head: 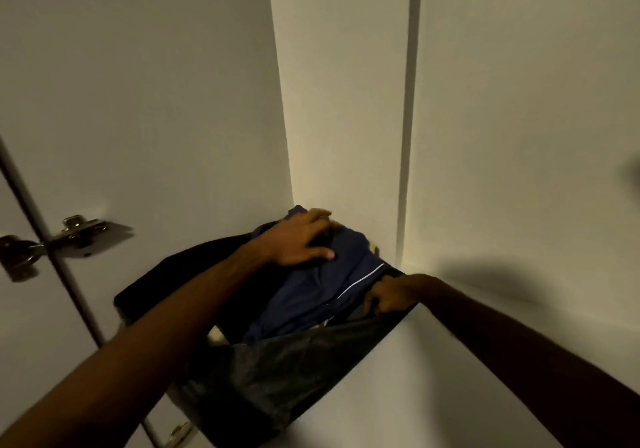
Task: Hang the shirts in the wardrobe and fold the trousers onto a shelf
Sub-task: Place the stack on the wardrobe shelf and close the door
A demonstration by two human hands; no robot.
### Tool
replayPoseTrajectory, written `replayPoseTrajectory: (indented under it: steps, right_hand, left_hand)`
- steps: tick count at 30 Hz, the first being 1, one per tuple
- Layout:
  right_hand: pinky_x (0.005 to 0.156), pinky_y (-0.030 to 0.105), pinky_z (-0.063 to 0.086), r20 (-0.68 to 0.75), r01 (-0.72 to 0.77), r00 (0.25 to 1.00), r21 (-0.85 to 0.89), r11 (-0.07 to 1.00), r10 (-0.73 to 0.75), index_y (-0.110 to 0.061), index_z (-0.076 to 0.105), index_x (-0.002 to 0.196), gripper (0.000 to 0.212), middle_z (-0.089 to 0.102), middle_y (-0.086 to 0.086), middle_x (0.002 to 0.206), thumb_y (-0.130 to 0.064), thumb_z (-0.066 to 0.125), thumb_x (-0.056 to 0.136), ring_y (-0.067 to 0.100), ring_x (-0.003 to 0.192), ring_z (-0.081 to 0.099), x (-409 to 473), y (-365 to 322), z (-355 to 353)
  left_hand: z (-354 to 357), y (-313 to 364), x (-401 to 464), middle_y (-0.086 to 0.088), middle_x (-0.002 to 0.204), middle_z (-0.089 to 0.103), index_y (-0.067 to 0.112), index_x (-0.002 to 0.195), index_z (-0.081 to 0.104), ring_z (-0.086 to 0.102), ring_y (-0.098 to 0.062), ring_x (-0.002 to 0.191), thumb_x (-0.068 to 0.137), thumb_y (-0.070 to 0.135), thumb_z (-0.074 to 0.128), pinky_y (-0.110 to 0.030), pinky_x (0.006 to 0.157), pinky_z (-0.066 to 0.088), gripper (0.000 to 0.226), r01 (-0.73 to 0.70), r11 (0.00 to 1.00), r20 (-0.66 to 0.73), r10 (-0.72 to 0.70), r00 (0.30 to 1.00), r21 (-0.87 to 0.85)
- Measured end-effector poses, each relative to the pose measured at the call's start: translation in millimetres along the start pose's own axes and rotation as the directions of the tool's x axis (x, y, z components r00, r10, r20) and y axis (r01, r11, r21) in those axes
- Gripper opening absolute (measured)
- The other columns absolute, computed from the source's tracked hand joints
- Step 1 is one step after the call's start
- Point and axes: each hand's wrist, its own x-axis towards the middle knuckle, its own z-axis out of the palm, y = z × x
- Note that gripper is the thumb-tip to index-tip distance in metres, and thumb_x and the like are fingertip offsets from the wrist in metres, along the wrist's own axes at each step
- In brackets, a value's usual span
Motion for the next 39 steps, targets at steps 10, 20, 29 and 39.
replayPoseTrajectory:
  steps: [10,20,29,39]
  right_hand:
    - [0.094,0.036,0.041,-0.552,-0.297,0.798,-0.710,0.638,-0.242,-0.015,0.056,0.131,0.035,0.043,0.007,0.135,-0.022,0.052,0.097,0.027,0.123,0.042,35,18,-37]
    - [0.077,0.031,0.044,-0.595,-0.297,0.738,-0.711,0.637,-0.320,-0.016,0.059,0.119,0.027,0.066,0.003,0.115,-0.020,0.062,0.092,0.026,0.104,0.066,44,7,-92]
    - [0.079,0.035,0.048,-0.639,0.053,0.722,-0.334,0.941,-0.267,-0.018,0.054,0.118,0.028,0.062,0.006,0.114,-0.022,0.055,0.090,0.027,0.105,0.060,58,-11,-121]
    - [0.073,0.035,0.046,-0.751,-0.245,0.643,-0.386,0.889,-0.149,-0.013,0.061,0.108,0.017,0.060,0.008,0.112,-0.014,0.053,0.093,0.029,0.094,0.064,97,-55,-123]
  left_hand:
    - [62,-13,-8,0.021,0.165,-0.008,0.060,0.147,-0.013,-0.010,-0.018,0.154,0.077,0.091,0.009,-0.072,0.116,0.000,0.080,0.119,0.993,0.087,-0.120,0.989,0.017]
    - [60,-10,-4,0.017,0.166,-0.006,0.056,0.151,-0.010,-0.011,-0.018,0.154,0.071,0.095,0.004,-0.067,0.118,-0.006,0.090,0.115,0.992,0.243,-0.125,0.962,0.053]
    - [46,-16,11,0.018,0.165,0.011,0.063,0.149,0.001,0.013,-0.025,0.149,0.088,0.081,0.017,-0.064,0.113,0.003,0.065,0.067,0.994,0.348,-0.093,0.933,0.087]
    - [44,-46,19,0.022,0.164,0.013,0.063,0.149,0.002,0.019,-0.024,0.143,0.097,0.072,0.021,-0.060,0.113,0.004,0.056,-0.076,0.997,0.327,0.060,0.943,0.035]
